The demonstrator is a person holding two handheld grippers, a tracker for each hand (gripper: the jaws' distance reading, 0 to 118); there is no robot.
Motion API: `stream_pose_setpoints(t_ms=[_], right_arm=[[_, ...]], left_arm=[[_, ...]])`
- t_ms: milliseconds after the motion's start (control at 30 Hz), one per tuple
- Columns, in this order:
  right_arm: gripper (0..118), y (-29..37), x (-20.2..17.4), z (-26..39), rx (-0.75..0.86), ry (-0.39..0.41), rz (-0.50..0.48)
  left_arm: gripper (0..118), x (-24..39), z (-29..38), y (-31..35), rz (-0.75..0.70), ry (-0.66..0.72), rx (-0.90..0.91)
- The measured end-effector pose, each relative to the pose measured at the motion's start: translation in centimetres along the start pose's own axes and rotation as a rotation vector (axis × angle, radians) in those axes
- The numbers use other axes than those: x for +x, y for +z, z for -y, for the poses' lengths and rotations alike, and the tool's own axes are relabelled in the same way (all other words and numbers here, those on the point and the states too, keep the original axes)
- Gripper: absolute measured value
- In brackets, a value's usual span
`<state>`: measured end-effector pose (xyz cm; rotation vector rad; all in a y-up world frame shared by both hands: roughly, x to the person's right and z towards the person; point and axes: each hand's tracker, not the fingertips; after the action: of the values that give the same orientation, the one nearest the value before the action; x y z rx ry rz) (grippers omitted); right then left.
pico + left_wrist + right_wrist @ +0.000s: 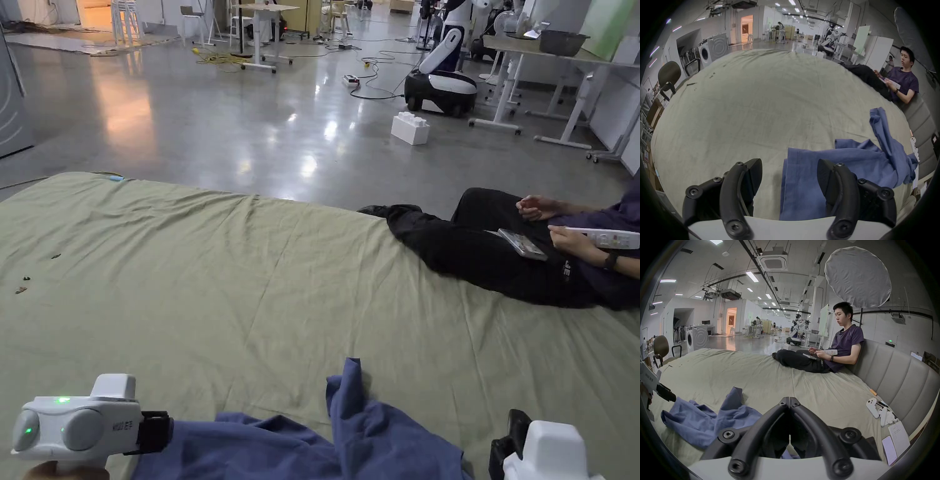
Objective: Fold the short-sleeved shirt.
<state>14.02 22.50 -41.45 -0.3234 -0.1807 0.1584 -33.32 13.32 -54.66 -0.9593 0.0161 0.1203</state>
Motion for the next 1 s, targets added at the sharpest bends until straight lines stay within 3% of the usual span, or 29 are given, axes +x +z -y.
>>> stream_pose_setpoints(t_ms=[200,267,400,467,500,633,667,700,733,767,800,833,1000], right_arm=[[1,-0.5,0.1,1.0,-0.040,0.007,0.005],[1,-0.7,0.1,1.4,-0.058,0.015,0.006],[1,-1.4,0.0,2.0,-0.085,0.022,0.009],[1,-1.8,-0.2,2.3,-0.094,0.034,0.011],[1,-1.9,-0.3,2.3,-0.097,0.038,0.010],[2,-3.7,-0.5,1.8,-0.140,0.050,-0.027],[5,-4.6,-0.5,1.5,-0.155,0.057,-0.039],[17,-5.4,-0.5,1.2,-0.182,0.066,-0.054],[46,-6.6,-0.5,0.9,-0.221,0.076,-0.077],[64,-8.0,-0.5,0.7,-0.267,0.089,-0.109],[75,-9.3,-0.5,0.6,-0.322,0.082,-0.144],[79,-10.6,-0.6,1.0,-0.406,0.024,-0.173],[79,-17.1,-1.8,1.8,-0.574,0.127,-0.231]], left_arm=[[72,0.4,-0.1,-3.5,-0.027,0.018,-0.036],[67,1.2,0.3,-3.7,-0.016,-0.019,-0.059],[46,2.7,1.2,-4.0,-0.077,-0.134,-0.019],[17,3.2,1.3,-3.9,-0.059,-0.153,-0.011],[10,3.3,1.4,-3.9,-0.053,-0.159,-0.008],[5,2.9,1.0,-3.3,-0.028,-0.142,-0.008],[4,2.7,0.9,-2.6,-0.013,-0.118,0.006],[5,2.5,0.8,-2.2,-0.001,-0.107,0.018],[4,2.4,0.7,-1.4,0.000,-0.109,0.041],[4,2.4,0.7,-0.7,-0.001,-0.114,0.052],[4,2.4,0.6,0.0,0.003,-0.117,0.068],[4,2.3,0.5,0.8,0.007,-0.115,0.096],[4,2.0,0.4,3.3,0.023,-0.095,0.158]])
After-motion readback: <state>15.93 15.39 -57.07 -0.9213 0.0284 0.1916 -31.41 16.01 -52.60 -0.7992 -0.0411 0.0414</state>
